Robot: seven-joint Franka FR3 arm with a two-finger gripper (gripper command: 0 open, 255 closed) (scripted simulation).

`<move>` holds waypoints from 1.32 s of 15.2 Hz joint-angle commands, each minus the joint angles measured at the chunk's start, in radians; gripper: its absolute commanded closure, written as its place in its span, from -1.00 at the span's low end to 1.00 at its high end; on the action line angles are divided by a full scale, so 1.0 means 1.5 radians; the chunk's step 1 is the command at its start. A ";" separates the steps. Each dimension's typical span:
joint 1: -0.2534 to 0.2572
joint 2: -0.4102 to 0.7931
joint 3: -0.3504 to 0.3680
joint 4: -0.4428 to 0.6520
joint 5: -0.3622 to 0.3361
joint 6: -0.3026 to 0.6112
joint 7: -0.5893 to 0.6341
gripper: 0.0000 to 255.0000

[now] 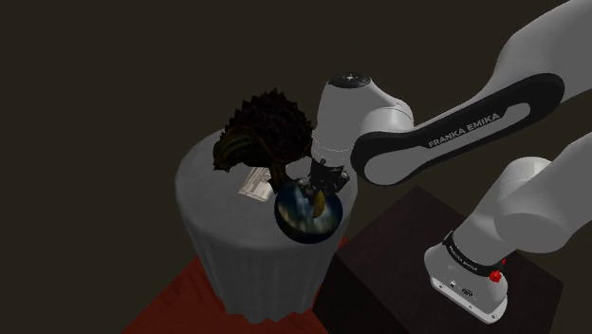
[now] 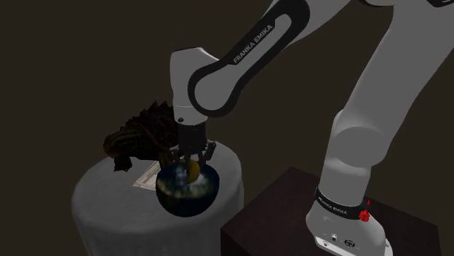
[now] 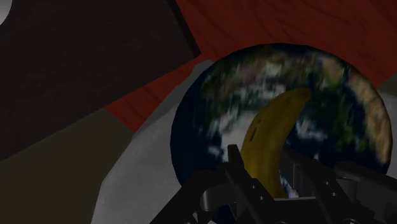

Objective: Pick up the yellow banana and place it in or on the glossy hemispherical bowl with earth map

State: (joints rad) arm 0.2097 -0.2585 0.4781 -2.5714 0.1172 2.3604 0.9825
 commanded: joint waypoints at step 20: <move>0.009 -0.060 -0.017 0.037 0.018 -0.094 -0.017 -1.00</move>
State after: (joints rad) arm 0.2237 -0.3470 0.4533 -2.5191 0.1443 2.2248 0.9580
